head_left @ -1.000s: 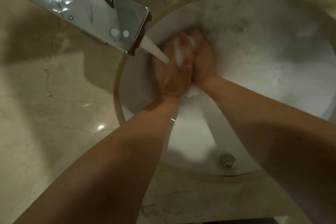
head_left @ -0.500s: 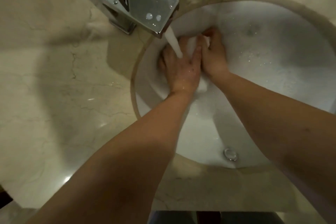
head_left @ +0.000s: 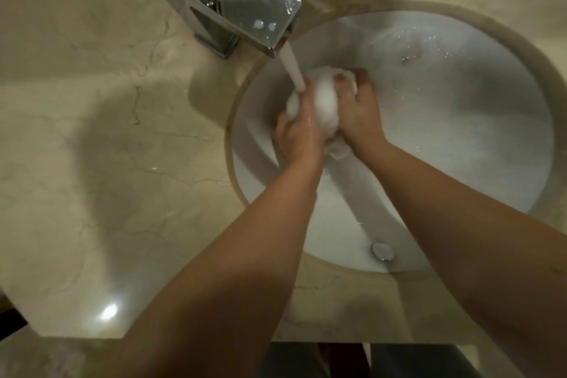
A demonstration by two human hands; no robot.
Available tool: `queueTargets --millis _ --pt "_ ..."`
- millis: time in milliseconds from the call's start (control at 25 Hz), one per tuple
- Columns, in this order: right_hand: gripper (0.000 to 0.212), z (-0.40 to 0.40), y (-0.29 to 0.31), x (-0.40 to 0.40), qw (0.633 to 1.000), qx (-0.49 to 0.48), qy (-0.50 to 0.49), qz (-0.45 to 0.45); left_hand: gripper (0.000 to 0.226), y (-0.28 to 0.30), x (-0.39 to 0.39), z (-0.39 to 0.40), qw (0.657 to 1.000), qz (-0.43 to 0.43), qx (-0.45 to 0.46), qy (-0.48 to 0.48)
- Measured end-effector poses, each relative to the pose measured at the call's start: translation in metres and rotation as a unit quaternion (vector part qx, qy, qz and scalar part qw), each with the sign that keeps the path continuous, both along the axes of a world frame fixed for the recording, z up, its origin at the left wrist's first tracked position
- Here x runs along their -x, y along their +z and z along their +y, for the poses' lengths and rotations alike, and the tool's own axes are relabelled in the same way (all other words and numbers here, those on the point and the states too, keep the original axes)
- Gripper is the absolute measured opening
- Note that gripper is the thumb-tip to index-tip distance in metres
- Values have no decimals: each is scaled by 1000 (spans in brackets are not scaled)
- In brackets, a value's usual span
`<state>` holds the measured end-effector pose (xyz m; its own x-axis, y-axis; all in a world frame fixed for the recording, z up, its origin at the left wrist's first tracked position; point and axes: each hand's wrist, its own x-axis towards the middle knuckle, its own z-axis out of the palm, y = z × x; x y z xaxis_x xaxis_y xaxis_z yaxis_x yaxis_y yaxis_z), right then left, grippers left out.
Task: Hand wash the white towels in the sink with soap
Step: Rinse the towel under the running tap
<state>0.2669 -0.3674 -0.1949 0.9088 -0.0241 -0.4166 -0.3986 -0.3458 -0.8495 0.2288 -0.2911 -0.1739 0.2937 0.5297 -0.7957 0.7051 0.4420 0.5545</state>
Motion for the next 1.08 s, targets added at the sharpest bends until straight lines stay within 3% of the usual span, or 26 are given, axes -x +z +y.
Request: queueTargets --millis 160,320,480,560,640,800,920,1000,1040,1080 --pt "44 -1 9 8 998 -45 -5 -37 56 10 -5 9 992 -101 -80 2" --pt "29 2 12 9 994 -89 -63 -28 32 11 -9 22 953 -197 -212 -89" --pt "34 -13 -3 11 1000 4 -27 -9 52 -12 4 21 916 -185 -274 -228" --pt "58 -13 -6 13 996 26 22 -82 53 -16 3 19 879 -155 -341 -296" --pt "65 -3 -5 9 990 17 69 -121 56 -18 -2 20 851 -182 -386 -305" --pt "70 12 -6 10 992 48 76 -94 66 -26 -4 23 889 -263 -259 -269" --pt "73 19 -13 29 994 66 42 -77 65 -33 -4 26 881 -266 -264 -287" --pt "68 26 -13 27 996 56 -14 -70 49 -30 -6 22 885 -270 -280 -254" --pt "62 28 -13 23 992 70 -37 -95 37 -28 -9 19 898 -270 -280 -208" --pt "56 29 -15 19 987 92 -48 -126 28 -33 -10 19 903 -255 -263 -223"
